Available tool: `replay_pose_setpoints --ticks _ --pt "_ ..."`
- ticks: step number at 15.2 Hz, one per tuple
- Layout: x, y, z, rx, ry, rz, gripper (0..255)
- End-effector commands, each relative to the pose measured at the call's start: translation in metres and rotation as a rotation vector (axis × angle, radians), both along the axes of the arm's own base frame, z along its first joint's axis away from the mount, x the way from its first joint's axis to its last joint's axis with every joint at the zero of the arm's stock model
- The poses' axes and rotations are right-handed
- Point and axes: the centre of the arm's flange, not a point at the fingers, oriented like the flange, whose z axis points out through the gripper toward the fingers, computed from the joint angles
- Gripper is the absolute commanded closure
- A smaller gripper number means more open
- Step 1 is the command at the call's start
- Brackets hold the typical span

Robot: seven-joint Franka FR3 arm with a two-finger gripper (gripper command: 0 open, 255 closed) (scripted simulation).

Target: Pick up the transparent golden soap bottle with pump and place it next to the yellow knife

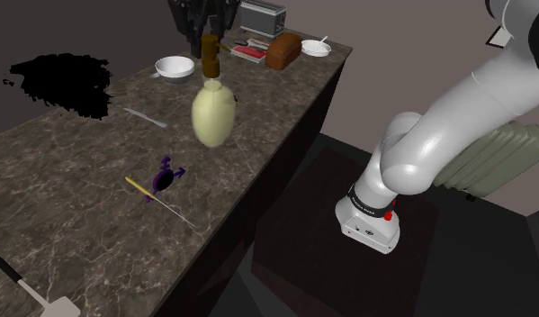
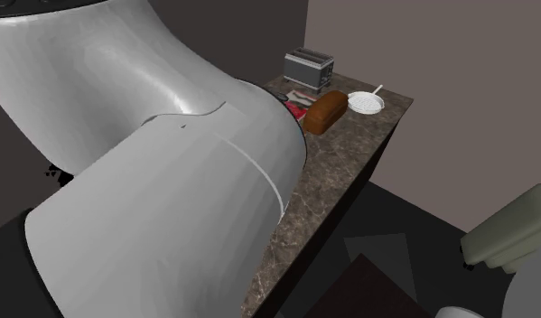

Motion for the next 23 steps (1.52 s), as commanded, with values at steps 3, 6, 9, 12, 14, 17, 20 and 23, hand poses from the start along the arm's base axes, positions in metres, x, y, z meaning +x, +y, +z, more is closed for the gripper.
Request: replay_pose_setpoints --ticks 3,6,9,12,14,17,20,23 --pt "0.0 0.0 -0.021 0.001 -0.001 0.0 255" --pt "0.0 0.0 -0.037 0.001 -0.001 0.0 255" --pt "0.0 0.0 -0.053 0.001 -0.001 0.0 255" --pt "0.0 0.0 -0.069 0.001 -0.001 0.0 255" --pt "0.0 0.0 -0.079 0.001 -0.001 0.0 255" --pt "0.0 0.0 -0.095 0.001 -0.001 0.0 255" --pt "0.0 0.0 -0.111 0.001 -0.001 0.0 255" --pt "0.0 0.0 -0.127 0.001 -0.001 0.0 255"
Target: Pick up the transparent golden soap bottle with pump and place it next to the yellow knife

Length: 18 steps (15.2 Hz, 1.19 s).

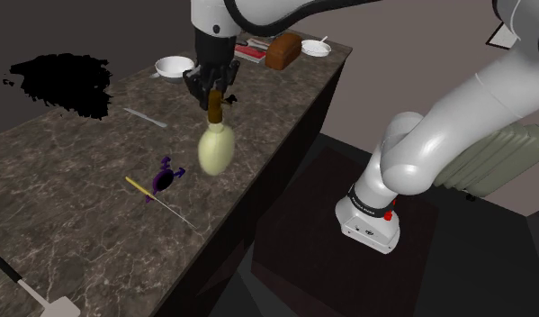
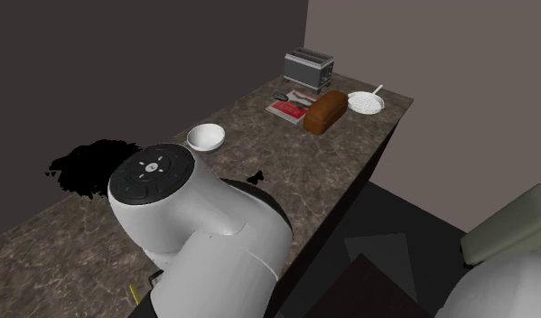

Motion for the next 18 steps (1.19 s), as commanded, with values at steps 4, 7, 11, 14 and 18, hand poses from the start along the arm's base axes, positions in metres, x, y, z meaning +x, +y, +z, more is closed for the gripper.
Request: replay_pose_setpoints --ticks 4,7,11,14,18 --pt "-0.001 0.001 -0.026 0.001 -0.001 0.0 255" --pt "-0.001 0.001 -0.042 0.001 -0.001 0.0 255" --pt "-0.001 0.001 -0.063 0.001 -0.001 0.0 255" --pt "-0.001 0.001 -0.079 0.001 -0.001 0.0 255" --pt "-0.001 0.001 -0.093 0.001 -0.001 0.0 255"
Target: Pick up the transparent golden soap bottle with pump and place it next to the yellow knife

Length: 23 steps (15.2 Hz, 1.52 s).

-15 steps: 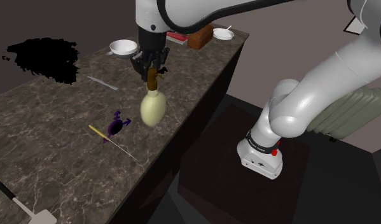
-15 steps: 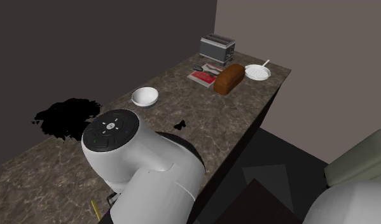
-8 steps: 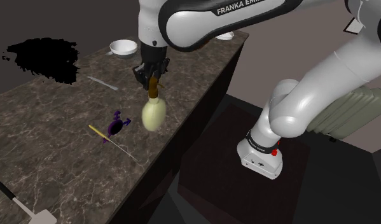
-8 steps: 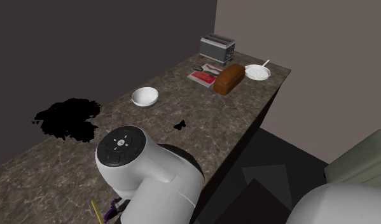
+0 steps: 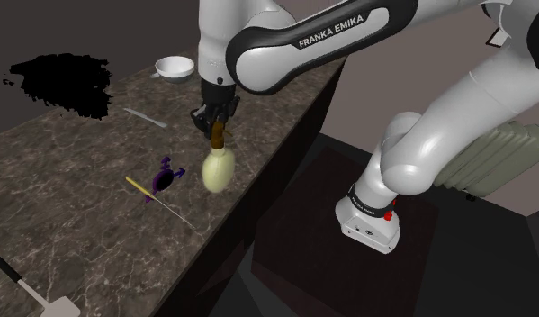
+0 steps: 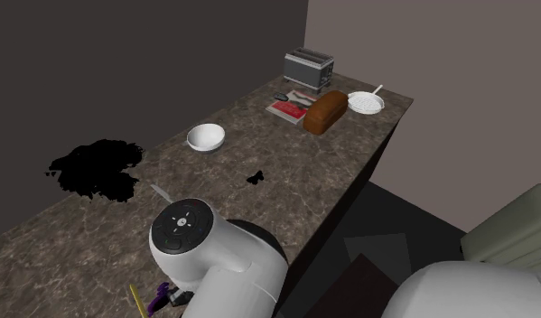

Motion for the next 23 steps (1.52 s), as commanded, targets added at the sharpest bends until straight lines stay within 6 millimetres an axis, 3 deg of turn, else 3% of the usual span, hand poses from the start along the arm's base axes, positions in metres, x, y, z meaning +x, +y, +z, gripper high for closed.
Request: replay_pose_setpoints --ticks 1,7,8,13,17,23 --pt "0.001 0.0 -0.002 0.001 -0.001 0.0 255" --pt "0.001 0.0 -0.002 0.001 -0.001 0.0 255" --pt "0.001 0.0 -0.002 0.001 -0.001 0.0 0" --pt "0.001 0.0 -0.002 0.0 -0.001 0.0 0" --pt "-0.007 -0.003 0.047 0.001 -0.001 0.0 0" --pt "-0.007 -0.003 0.047 0.001 -0.001 0.0 0"
